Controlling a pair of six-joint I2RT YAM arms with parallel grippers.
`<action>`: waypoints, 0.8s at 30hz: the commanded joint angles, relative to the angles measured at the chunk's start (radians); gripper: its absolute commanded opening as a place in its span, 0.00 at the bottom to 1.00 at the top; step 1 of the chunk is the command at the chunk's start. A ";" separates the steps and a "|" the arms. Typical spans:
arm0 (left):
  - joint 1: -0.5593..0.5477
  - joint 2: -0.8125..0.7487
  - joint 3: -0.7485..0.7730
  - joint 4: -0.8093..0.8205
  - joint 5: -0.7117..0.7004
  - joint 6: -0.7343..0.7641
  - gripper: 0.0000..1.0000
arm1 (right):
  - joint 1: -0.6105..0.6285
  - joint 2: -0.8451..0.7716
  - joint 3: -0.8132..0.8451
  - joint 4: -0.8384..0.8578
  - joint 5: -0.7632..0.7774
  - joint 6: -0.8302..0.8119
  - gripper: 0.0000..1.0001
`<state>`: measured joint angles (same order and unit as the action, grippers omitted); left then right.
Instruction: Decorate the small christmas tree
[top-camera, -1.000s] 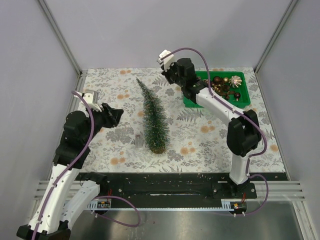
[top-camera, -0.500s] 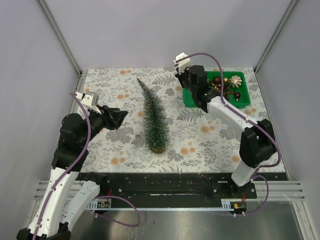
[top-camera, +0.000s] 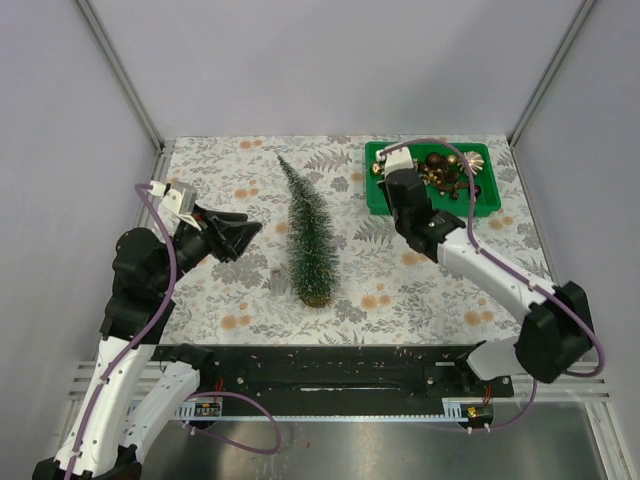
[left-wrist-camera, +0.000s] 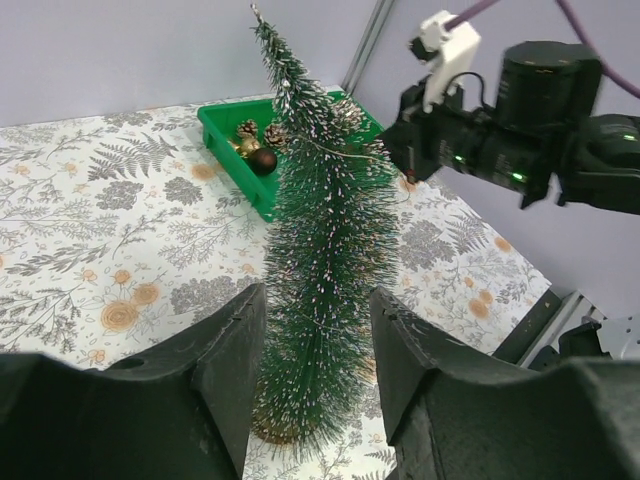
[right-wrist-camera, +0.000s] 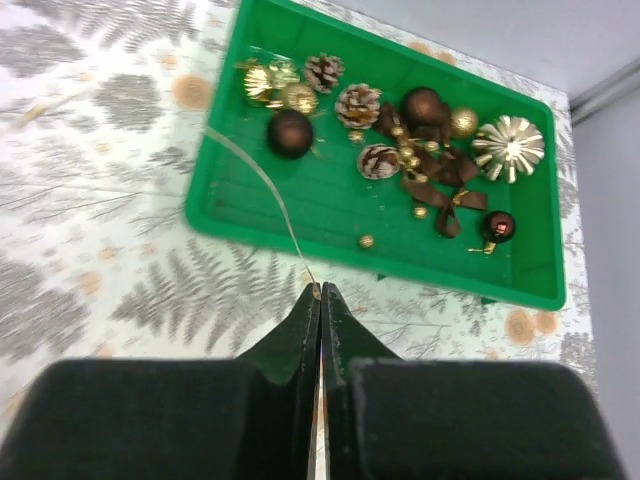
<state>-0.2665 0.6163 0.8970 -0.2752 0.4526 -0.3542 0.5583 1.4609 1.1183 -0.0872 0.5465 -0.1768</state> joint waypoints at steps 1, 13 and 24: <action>0.003 -0.013 0.011 0.073 0.038 -0.017 0.49 | 0.159 -0.180 -0.032 -0.201 0.086 0.160 0.00; 0.003 -0.026 -0.001 -0.005 0.080 0.053 0.49 | 0.455 -0.442 -0.159 -0.572 -0.129 0.583 0.00; -0.008 -0.049 -0.040 -0.045 0.199 0.171 0.43 | 0.618 -0.347 -0.181 -0.217 -0.459 0.755 0.00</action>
<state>-0.2695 0.5812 0.8474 -0.3187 0.5648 -0.2577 1.1549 1.0630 0.9318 -0.5148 0.2272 0.5102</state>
